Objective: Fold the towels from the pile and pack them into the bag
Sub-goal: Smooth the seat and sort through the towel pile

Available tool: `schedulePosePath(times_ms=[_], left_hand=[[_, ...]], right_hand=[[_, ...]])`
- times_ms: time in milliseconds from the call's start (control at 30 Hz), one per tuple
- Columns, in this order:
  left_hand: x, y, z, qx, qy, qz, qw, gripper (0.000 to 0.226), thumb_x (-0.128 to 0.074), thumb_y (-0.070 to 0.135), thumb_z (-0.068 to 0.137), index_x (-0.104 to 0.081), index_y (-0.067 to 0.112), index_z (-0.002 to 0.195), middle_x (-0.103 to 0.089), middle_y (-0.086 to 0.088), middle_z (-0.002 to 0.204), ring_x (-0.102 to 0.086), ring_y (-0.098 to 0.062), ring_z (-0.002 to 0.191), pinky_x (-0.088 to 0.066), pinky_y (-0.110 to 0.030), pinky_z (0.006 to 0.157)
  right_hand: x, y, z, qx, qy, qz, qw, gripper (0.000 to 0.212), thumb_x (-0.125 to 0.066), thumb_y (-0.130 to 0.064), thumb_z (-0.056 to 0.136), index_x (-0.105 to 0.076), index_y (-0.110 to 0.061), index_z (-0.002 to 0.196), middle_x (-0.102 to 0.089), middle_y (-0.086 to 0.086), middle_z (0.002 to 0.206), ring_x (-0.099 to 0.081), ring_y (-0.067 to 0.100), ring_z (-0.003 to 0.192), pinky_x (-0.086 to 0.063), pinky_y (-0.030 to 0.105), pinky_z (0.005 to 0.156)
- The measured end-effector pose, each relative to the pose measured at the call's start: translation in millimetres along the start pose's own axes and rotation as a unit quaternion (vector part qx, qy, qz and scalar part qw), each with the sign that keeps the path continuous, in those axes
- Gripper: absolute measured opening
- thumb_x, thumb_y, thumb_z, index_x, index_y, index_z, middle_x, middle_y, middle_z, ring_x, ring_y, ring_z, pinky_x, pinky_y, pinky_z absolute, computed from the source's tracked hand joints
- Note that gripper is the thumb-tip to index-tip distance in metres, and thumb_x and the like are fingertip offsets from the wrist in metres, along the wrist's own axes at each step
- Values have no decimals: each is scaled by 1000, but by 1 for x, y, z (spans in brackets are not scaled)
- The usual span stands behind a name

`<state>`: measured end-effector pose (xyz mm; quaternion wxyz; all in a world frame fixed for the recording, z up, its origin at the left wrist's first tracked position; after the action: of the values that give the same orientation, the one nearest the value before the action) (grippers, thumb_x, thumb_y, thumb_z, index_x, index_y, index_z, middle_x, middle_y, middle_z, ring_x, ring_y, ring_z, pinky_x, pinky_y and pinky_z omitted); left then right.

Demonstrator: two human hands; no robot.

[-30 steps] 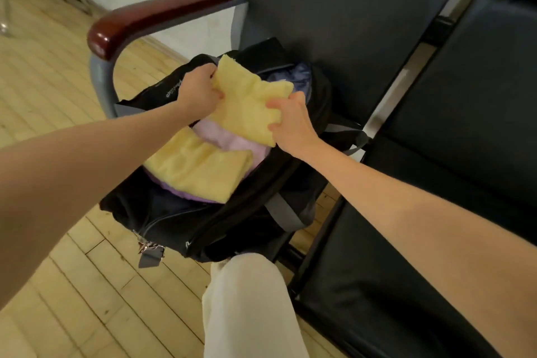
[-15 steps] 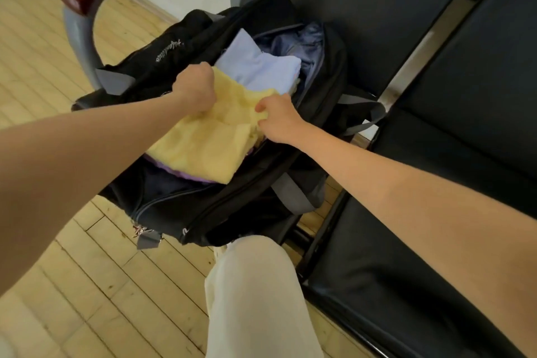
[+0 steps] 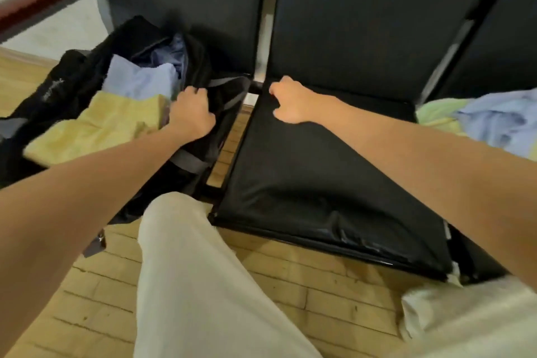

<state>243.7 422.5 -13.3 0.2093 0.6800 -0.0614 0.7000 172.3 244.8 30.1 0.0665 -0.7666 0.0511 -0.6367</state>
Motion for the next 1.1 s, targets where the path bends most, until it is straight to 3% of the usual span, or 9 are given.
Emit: schedulePosePath(times_ms=[133,333,533,733,967,1100], left_hand=[[-14,115,-12,-92,-27,15,995,49,-61,16,85,-48,-1,130,-44,-23,133,-42,-42,122,-44,-49,96],[-27,284,-28,-244,-51,23,968,58,-58,15,88,-38,3,141,-33,-19,145,-35,-37,131,-37,-47,104],[-58,407,-48,-333,-80,40,939,60,-57,15,90,-33,7,145,-26,-15,151,-29,-33,137,-35,-46,108],[-95,491,-49,-417,-114,71,899,56,-57,20,89,-36,10,141,-32,-14,145,-37,-34,126,-40,-47,98],[-107,575,-26,-457,-106,42,882,73,-60,32,91,-20,11,149,-26,-12,148,-40,-33,125,-43,-43,93],[-104,613,-17,-460,-99,-10,882,72,-60,31,91,-22,8,147,-29,-12,148,-42,-33,127,-40,-41,99]], right_hand=[[4,96,-74,-94,9,5,995,41,-52,-9,91,-43,2,130,-39,18,126,-47,35,109,-46,42,91],[-4,239,-194,-211,57,31,975,43,-54,-16,86,-46,0,126,-49,20,119,-46,36,113,-42,43,94],[-13,350,-315,-350,161,69,920,52,-53,-5,87,-37,3,135,-37,25,135,-37,39,123,-33,40,102],[-4,411,-339,-362,296,62,882,57,-48,0,85,-32,2,139,-32,23,141,-35,42,124,-28,45,105],[13,460,-303,-346,308,-26,886,56,-45,-12,95,-24,-7,147,-23,16,154,-32,34,135,-28,43,109],[24,499,-282,-348,295,42,889,60,-41,-16,98,-13,-15,151,-16,12,157,-49,36,120,-43,43,93]])
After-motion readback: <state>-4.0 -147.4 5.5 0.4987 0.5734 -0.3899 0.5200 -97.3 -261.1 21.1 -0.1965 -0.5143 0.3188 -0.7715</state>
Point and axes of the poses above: each hand's wrist, its own z-axis towards the middle knuckle, its own x-axis out of the back of the hand, y = z × x, the point moved 6 cm from there along z, towards the middle knuckle
